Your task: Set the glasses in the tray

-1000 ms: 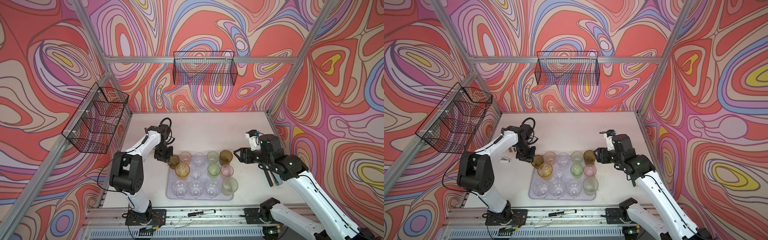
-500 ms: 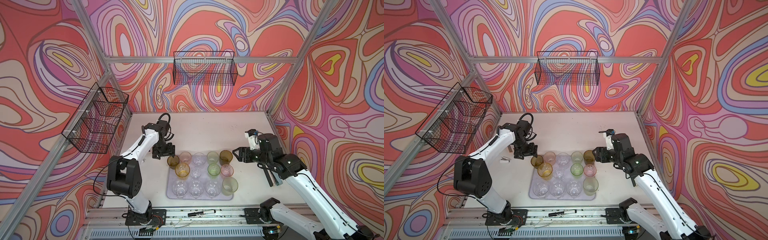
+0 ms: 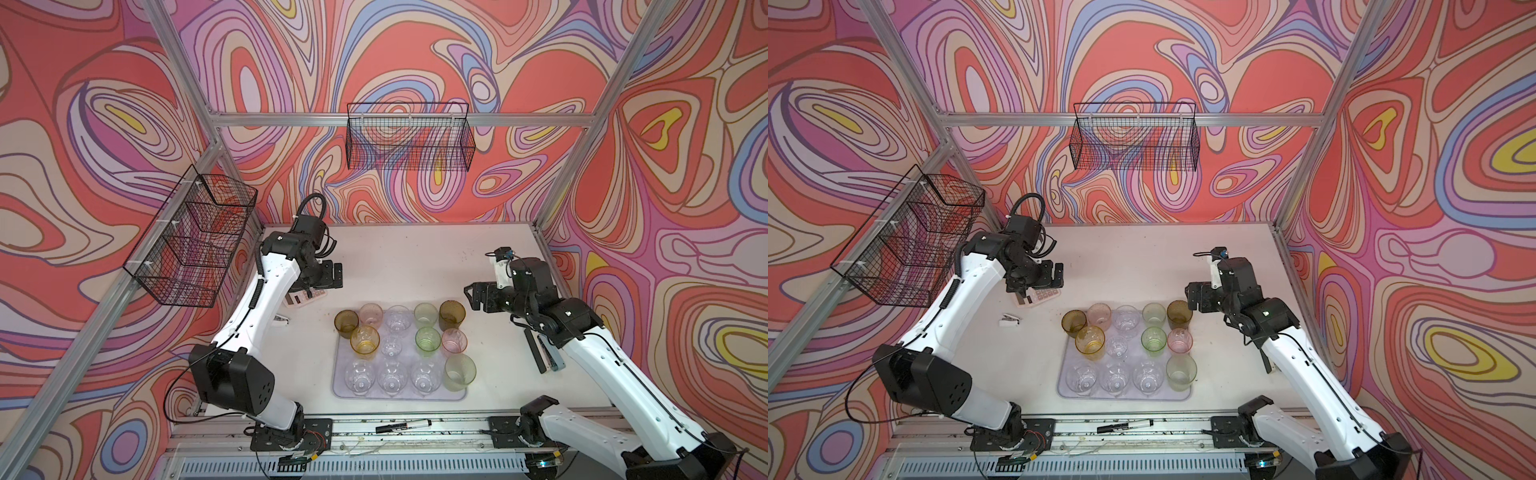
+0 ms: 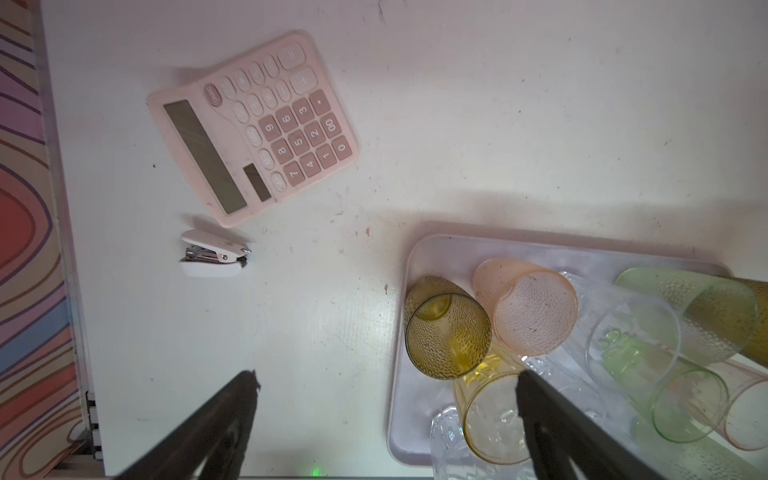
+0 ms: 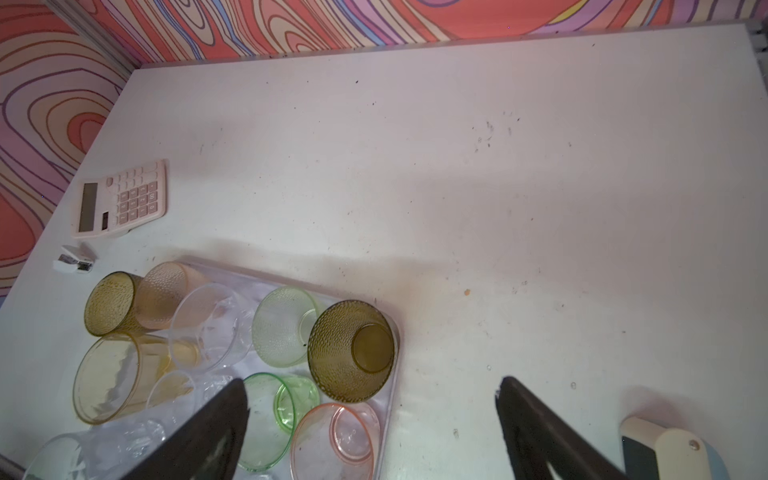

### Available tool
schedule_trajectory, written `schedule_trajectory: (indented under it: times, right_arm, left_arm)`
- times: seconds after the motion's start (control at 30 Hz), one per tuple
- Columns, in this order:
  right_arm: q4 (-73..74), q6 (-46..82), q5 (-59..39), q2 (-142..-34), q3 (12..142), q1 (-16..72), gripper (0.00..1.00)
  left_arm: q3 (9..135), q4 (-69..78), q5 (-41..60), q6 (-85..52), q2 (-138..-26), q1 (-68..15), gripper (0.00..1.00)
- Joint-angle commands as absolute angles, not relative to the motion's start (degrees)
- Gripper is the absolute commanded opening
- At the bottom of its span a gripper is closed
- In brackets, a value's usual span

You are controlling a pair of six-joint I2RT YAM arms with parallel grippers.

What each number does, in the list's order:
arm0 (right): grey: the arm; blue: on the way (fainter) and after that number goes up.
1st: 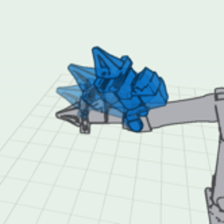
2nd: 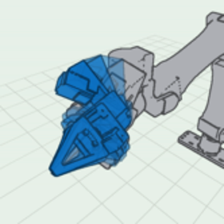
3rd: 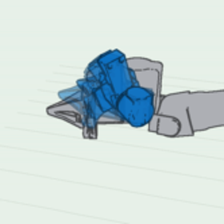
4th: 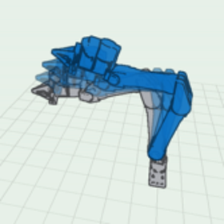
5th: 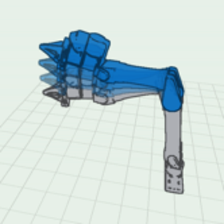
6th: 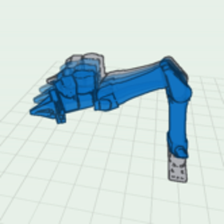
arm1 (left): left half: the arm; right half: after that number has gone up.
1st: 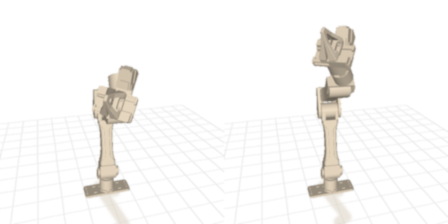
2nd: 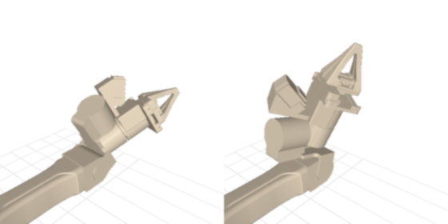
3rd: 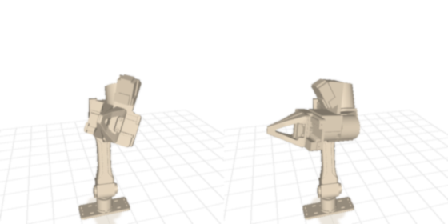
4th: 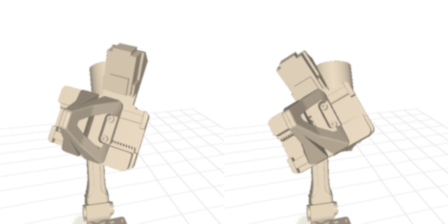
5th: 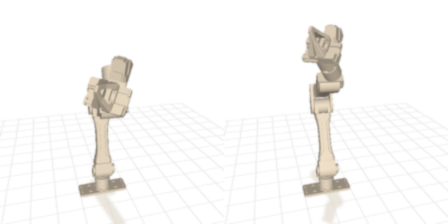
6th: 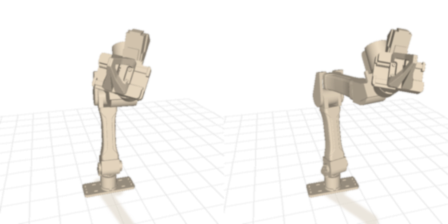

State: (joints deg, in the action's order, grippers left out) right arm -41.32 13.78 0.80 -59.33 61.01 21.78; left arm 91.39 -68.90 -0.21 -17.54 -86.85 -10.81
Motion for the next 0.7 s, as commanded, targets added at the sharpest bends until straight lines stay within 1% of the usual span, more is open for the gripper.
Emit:
schedule_trajectory:
  times: [0.0, 0.07, 0.17, 0.27, 0.4, 0.53, 0.67]
  right_arm:
    - [-36.5, 10.1, 5.8, -61.9, 63.2, 21.6, 0.98]
    - [-33.8, 8.7, 8.0, -63.5, 63.1, 21.5, 0.98]
    - [-30.1, 6.4, 10.7, -65.9, 62.9, 21.0, 0.98]
    - [-26.1, 5.8, 10.0, -67.8, 62.4, 18.0, 0.99]
    - [-18.1, 6.7, 4.0, -69.5, 59.1, 10.6, 0.98]
    - [-8.2, 7.3, 2.9, -70.9, 53.6, 5.0, 0.98]
    - [2.0, 5.6, 3.3, -72.1, 47.7, 2.6, 0.98]
  left_arm:
    - [89.7, -63.6, -0.9, -15.1, -81.8, -7.2, 1.00]
    - [84.8, -56.7, 1.9, -14.5, -78.8, -2.8, 1.00]
    - [78.5, -48.9, 2.0, -14.5, -75.9, 1.0, 1.00]
    - [72.8, -40.4, -2.8, -12.4, -73.6, 1.5, 1.00]
    - [63.8, -28.0, -6.1, -10.4, -70.8, 2.3, 1.00]
    - [55.0, -16.1, -6.5, -8.4, -69.7, 2.9, 1.00]
    - [49.0, -6.1, -4.6, -9.1, -71.0, 5.1, 1.00]
